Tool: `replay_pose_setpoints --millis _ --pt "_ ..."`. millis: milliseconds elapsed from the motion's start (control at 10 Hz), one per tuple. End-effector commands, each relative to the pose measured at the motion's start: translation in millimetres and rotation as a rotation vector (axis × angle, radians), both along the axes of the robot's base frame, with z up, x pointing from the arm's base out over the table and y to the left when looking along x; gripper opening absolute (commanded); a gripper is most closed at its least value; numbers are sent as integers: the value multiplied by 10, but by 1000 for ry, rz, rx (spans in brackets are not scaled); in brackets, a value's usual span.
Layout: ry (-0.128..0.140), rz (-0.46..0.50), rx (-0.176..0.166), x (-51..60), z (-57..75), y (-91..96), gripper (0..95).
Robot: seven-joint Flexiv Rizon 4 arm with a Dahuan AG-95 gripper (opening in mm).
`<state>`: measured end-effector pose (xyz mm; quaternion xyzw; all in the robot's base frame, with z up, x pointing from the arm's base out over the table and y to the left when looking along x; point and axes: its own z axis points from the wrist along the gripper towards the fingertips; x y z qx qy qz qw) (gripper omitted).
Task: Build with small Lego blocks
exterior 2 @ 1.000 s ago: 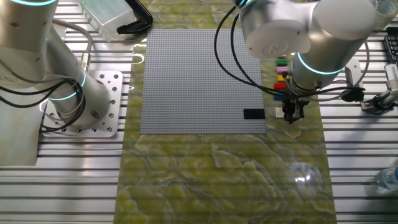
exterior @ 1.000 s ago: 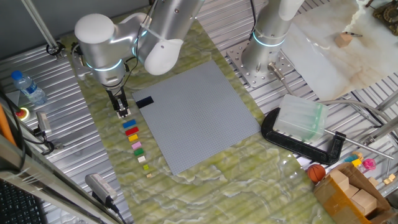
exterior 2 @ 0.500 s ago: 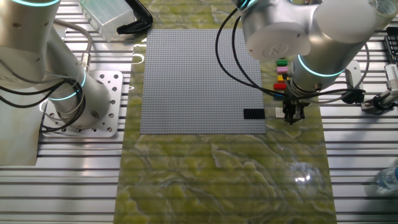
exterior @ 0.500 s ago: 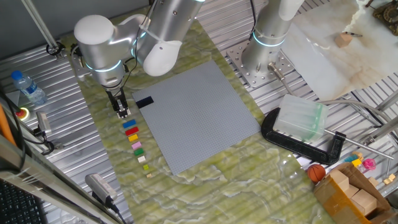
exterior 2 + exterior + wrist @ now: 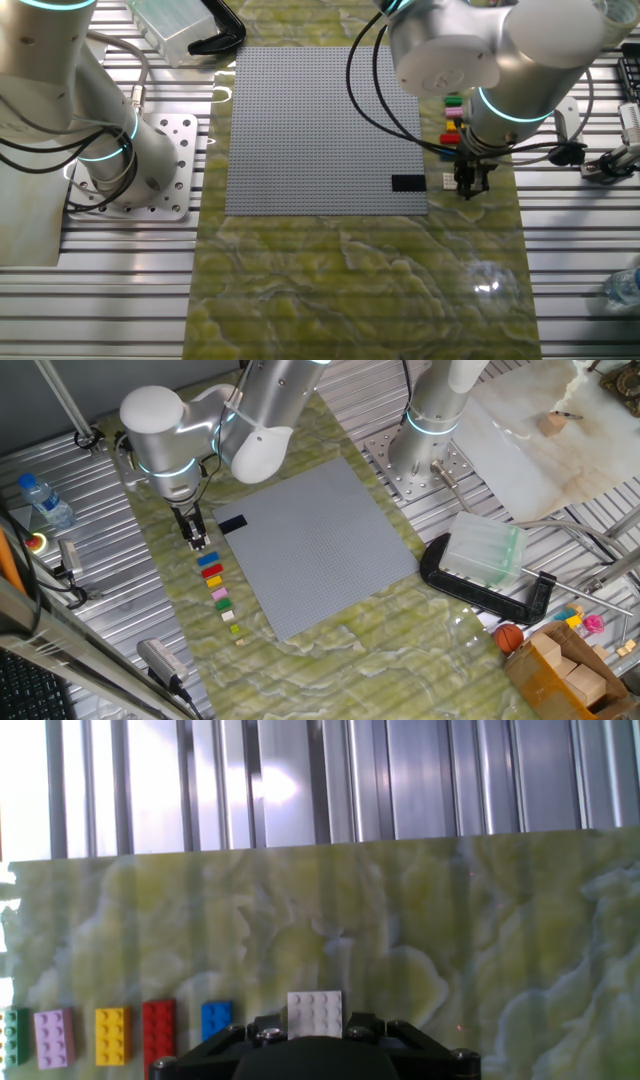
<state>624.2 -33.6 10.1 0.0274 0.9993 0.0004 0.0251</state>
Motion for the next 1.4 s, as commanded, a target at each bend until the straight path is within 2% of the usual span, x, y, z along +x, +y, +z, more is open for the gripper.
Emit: replay_pose_setpoints --millis 100,800,900,1400 --pt "1 1 1 -6 -6 -2 380" --pt "2 -4 -1 -8 -40 10 380" --pt "3 -8 -2 -8 -41 10 190" --pt "5 -17 0 -6 -36 16 190"
